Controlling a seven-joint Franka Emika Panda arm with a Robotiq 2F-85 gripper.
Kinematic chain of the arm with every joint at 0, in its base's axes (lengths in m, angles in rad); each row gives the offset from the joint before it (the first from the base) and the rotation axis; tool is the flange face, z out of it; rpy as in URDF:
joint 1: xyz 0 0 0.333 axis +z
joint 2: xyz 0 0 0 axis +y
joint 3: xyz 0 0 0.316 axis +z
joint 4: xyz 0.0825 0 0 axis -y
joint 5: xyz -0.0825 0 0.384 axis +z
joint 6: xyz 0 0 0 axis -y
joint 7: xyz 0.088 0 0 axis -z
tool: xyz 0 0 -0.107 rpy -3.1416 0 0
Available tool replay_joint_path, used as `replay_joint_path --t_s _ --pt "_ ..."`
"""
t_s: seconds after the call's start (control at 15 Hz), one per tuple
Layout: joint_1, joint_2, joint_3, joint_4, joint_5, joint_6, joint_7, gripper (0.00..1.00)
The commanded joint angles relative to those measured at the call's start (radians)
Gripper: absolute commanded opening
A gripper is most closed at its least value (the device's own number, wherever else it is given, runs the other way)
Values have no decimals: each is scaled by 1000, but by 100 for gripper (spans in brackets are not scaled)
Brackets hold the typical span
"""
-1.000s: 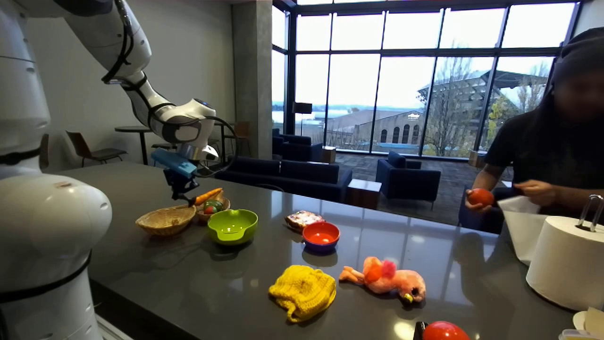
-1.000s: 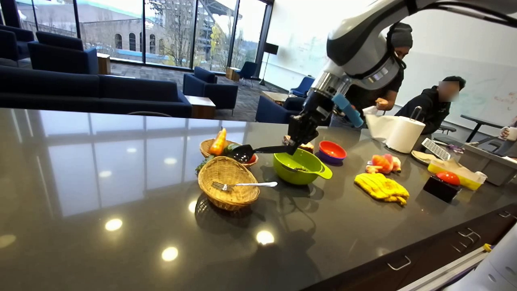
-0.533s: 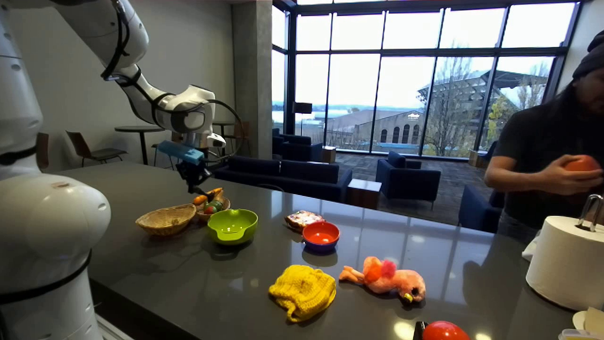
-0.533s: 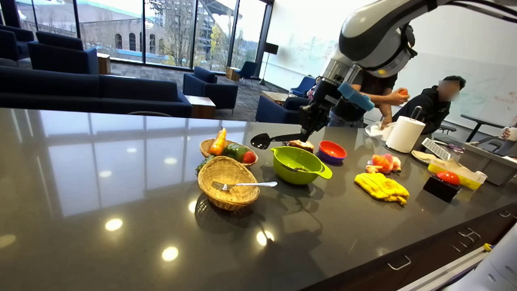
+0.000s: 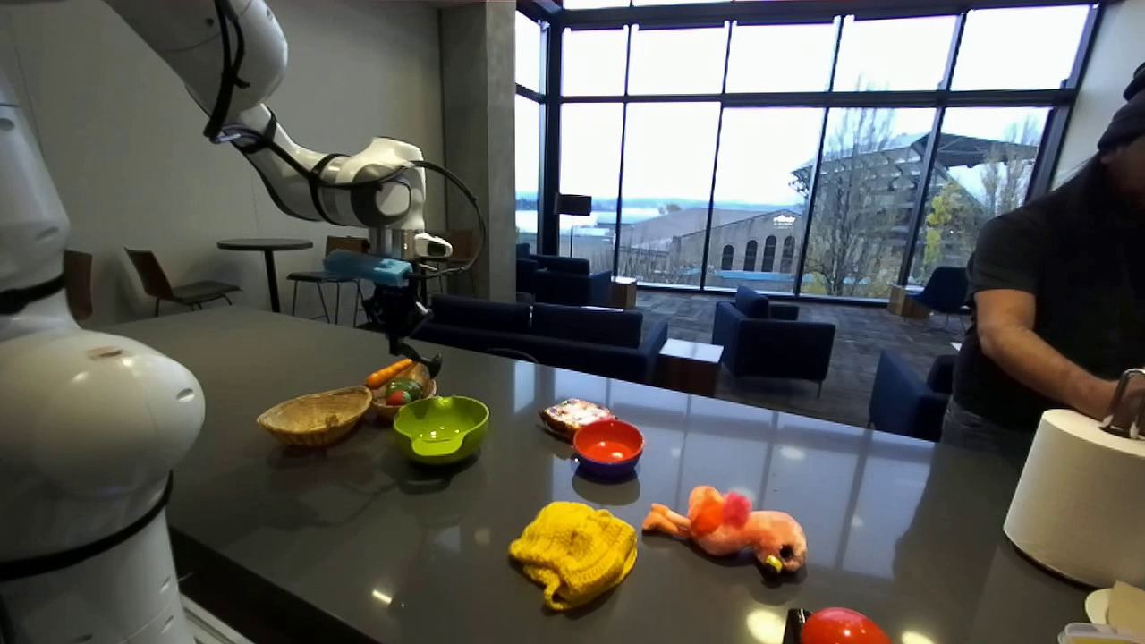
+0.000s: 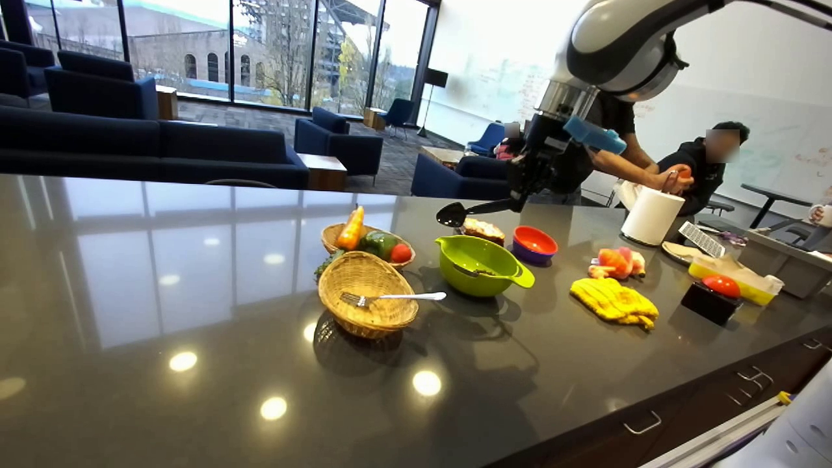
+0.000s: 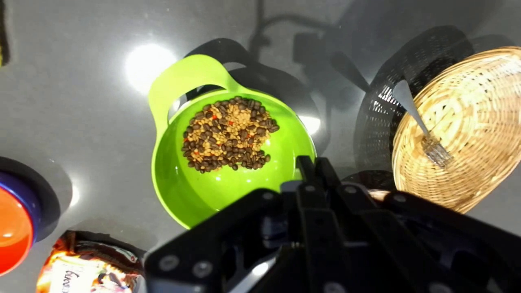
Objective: Use the black spoon to mix the contents of the green bowl
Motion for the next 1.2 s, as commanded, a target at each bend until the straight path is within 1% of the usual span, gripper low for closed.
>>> replay_joint_path --t_s 0.0,0.53,1.13 --pt "-14 -15 -11 26 -52 -92 31 1" --pt "-41 36 -20 56 -181 -178 92 1" --pt "-37 164 -26 122 -212 -257 69 1"
